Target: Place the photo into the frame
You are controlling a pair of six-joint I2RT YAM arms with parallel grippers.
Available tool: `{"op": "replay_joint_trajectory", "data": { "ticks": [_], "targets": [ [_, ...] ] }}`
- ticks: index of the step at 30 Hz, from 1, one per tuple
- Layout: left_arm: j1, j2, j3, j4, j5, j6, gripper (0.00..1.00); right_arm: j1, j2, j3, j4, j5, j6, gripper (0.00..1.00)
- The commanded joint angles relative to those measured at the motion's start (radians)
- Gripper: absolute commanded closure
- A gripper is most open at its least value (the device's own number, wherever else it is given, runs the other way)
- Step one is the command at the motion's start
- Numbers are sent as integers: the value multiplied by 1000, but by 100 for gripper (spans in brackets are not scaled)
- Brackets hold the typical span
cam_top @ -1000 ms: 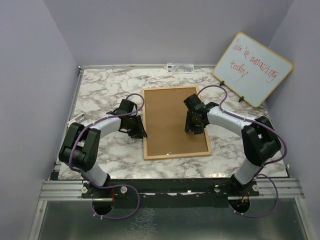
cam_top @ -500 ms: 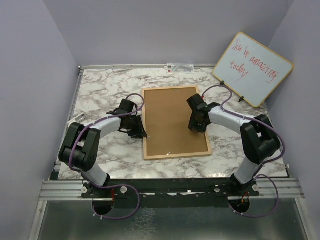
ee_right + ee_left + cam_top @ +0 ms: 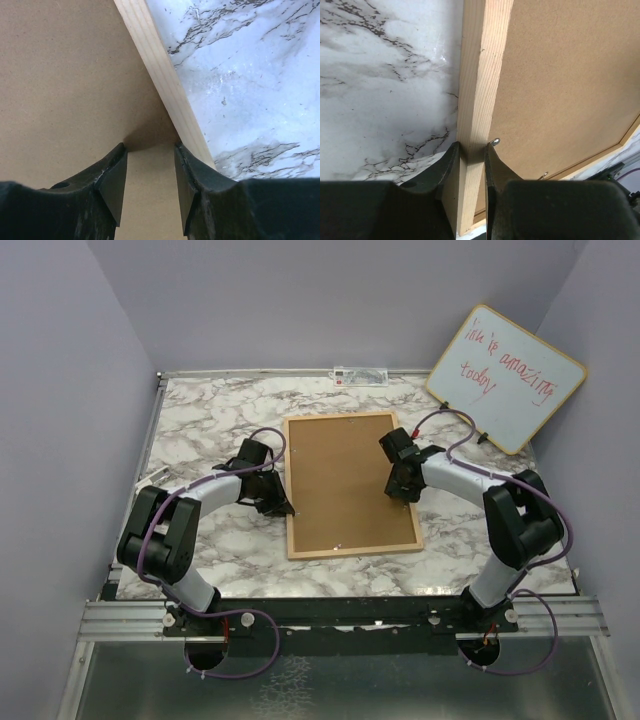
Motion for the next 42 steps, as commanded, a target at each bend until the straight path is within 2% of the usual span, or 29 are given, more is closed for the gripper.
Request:
{"op": "replay_joint_trajectory", "data": {
  "ticks": [1, 14, 18, 24, 30, 33, 37, 39, 42],
  "targets": [
    [18, 26, -47, 64, -125, -99, 100, -20, 8, -51, -104, 73, 7, 58],
    [18, 20, -39, 75, -200, -275, 100, -21, -45, -74, -163, -119, -63, 60],
    [18, 25, -45, 78, -210, -295, 100, -22, -67, -74, -199, -127, -76, 61],
    [18, 39, -36, 86, -176, -273, 100, -26, -88, -4, -195, -130, -91, 60],
    [18, 21, 7, 87, -131, -164, 98, -44, -64, 100, -183, -76, -105, 56],
    [18, 1, 38, 52, -138, -103, 86, -77, -54, 125, -154, -89, -113, 55],
    [34, -25, 127, 0, -164, 14, 48, -80, -98, 105, -77, -176, -137, 51],
    [42, -9, 209, -12, -162, 73, 35, -79, -139, 65, -45, -243, -138, 47],
    [47, 55, 366, -22, -168, 153, 22, -82, -213, -19, 10, -404, -150, 38]
  ]
}}
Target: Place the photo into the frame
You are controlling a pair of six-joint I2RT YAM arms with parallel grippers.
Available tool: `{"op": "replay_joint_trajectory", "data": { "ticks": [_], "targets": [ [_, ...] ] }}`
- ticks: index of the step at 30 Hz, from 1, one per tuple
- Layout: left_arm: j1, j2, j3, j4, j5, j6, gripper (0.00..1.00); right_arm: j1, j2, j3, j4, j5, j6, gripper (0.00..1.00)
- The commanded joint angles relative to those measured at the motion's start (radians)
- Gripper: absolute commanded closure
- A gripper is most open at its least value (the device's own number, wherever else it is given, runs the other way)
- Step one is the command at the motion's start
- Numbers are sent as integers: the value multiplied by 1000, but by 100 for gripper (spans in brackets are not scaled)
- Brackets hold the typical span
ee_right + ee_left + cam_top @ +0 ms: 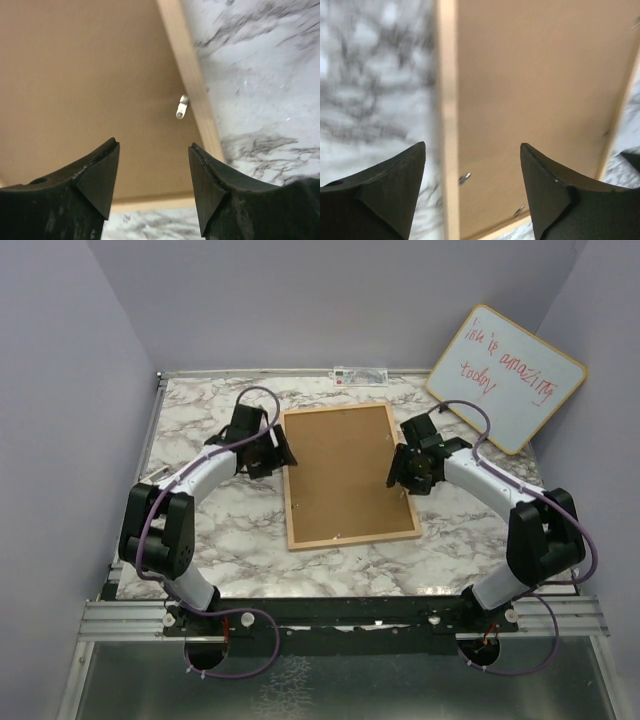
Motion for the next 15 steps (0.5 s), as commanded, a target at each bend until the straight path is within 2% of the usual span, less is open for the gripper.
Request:
{"op": "replay_joint_trajectory", "data": {
  "ticks": [1, 4, 7, 11, 15],
  "targets": [
    [13, 80, 246, 0, -42, 175, 18, 0, -130, -119, 113, -299, -50, 36],
    [13, 219, 432, 6, -17, 244, 13, 0, -180, -221, 194, -582, -132, 32],
    [13, 402, 621, 14, 26, 305, 11, 1, -205, -290, 193, -762, -207, 30],
    [13, 633, 885, 21, 82, 352, 8, 3, -218, -355, 165, -885, -288, 27],
    [13, 803, 1098, 19, 114, 365, 6, 6, -196, -395, 134, -918, -326, 25]
  ]
}}
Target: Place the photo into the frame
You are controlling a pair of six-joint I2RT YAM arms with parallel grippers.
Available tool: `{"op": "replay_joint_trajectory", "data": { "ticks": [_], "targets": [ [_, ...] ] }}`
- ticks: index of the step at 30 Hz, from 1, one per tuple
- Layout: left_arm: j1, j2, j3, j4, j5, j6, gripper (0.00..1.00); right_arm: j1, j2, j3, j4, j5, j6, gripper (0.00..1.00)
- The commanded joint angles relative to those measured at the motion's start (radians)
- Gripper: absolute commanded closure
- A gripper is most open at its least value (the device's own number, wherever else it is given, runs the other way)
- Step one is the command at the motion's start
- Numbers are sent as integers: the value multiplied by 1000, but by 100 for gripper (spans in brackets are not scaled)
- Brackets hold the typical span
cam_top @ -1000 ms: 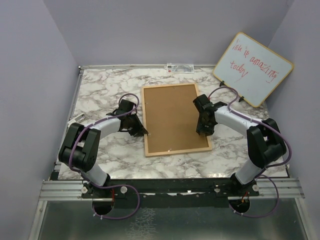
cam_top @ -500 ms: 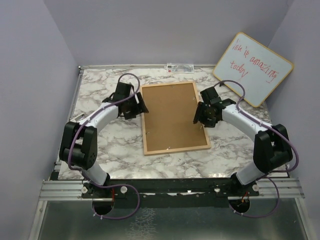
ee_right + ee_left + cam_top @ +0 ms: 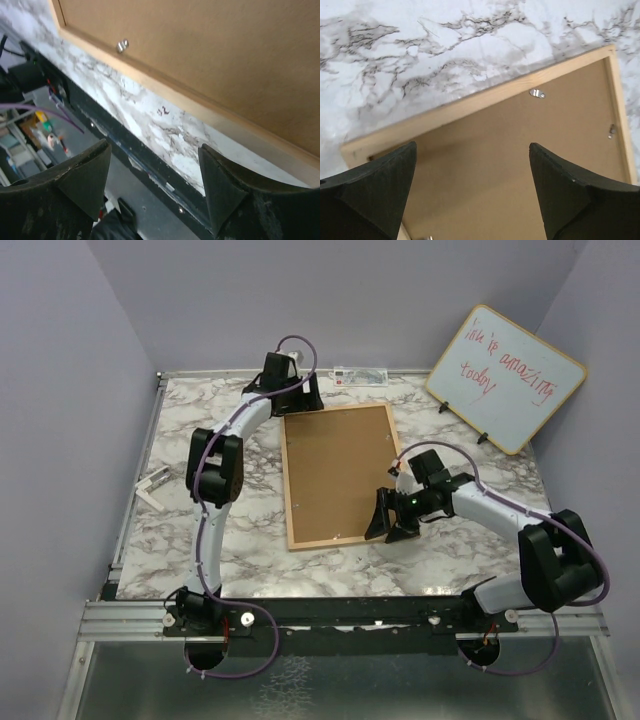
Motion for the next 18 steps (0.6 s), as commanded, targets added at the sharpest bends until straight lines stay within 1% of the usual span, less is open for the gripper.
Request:
{"op": "replay_joint_trajectory", "data": {
  "ticks": [1, 5, 8, 14, 17, 18],
  "targets": [
    [-1, 154, 208, -20, 70, 68, 6, 5, 8, -43, -27, -136, -95, 24],
    [-1, 217, 273, -14, 65, 108, 2, 3, 87, -60, -40, -46, -84, 24],
    [-1, 231, 266, -7, 55, 151, 1, 3, 121, -46, -23, 47, -34, 24],
    [1, 258, 231, -44, 81, 207, 1, 3, 143, -12, 25, 160, 56, 24],
    [4, 254, 184, -76, 84, 223, 6, 0, 162, 1, 25, 222, 86, 26],
    [5, 252, 179, -96, 76, 224, 11, -2, 165, 6, 26, 239, 96, 27]
  ]
}}
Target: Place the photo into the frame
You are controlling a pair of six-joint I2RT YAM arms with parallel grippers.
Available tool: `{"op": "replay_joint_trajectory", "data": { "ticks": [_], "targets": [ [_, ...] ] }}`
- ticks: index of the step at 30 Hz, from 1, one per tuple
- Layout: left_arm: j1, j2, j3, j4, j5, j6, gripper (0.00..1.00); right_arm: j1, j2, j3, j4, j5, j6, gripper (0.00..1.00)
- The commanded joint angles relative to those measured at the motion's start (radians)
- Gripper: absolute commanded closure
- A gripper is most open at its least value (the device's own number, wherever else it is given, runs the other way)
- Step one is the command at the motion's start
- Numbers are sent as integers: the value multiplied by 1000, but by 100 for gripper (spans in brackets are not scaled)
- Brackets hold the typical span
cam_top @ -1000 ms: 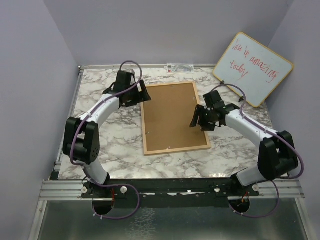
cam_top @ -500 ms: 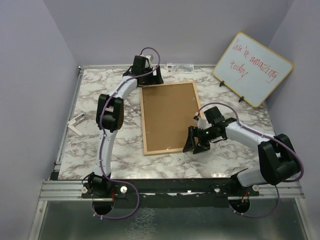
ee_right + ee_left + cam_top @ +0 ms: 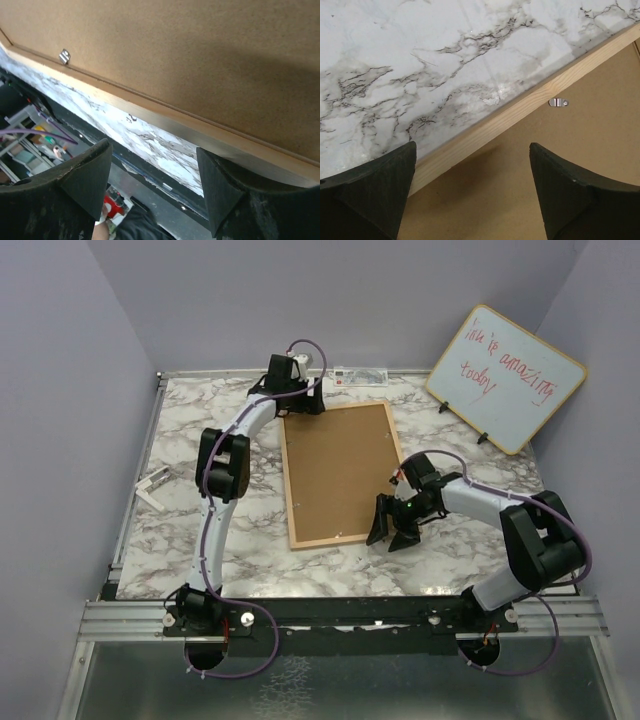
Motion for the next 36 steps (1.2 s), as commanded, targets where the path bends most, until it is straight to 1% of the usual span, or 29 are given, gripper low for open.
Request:
{"op": "replay_joint_trajectory", "data": {
  "ticks": [1, 3, 5, 11, 13, 17, 21, 23, 26, 30, 34, 36],
  "targets": [
    [4, 23, -49, -123, 11, 45, 15, -12, 39, 27, 43, 210, 52, 28],
    [5, 4, -84, -155, -21, 50, 23, -20, 28, 30, 46, 258, 75, 28],
    [7, -39, -153, -162, -61, 55, 30, -33, 15, 40, 39, 312, 95, 29],
    [18, -232, -432, -163, -139, 38, 47, -123, 5, 59, 51, 424, 140, 30],
    [20, -326, -541, -158, -173, 4, 51, -153, 14, 70, 63, 451, 151, 30],
    [20, -466, -757, -133, -173, -117, 60, -196, 56, 99, 122, 476, 157, 31],
    [18, -610, -970, -96, -141, -235, 62, -224, 110, 150, 173, 506, 167, 32],
    [16, -682, -1062, -91, -118, -264, 61, -243, 146, 190, 194, 512, 167, 33],
    [8, -785, -1184, -90, -64, -286, 60, -268, 204, 257, 229, 500, 155, 41],
    [-8, -911, -1305, -105, -23, -317, 61, -288, 286, 351, 251, 488, 135, 45],
    [-27, -1031, -1418, -127, -3, -366, 66, -294, 347, 417, 262, 481, 121, 47],
    [-39, -1098, -1467, -147, -25, -404, 69, -295, 363, 443, 262, 490, 115, 48]
  ]
}}
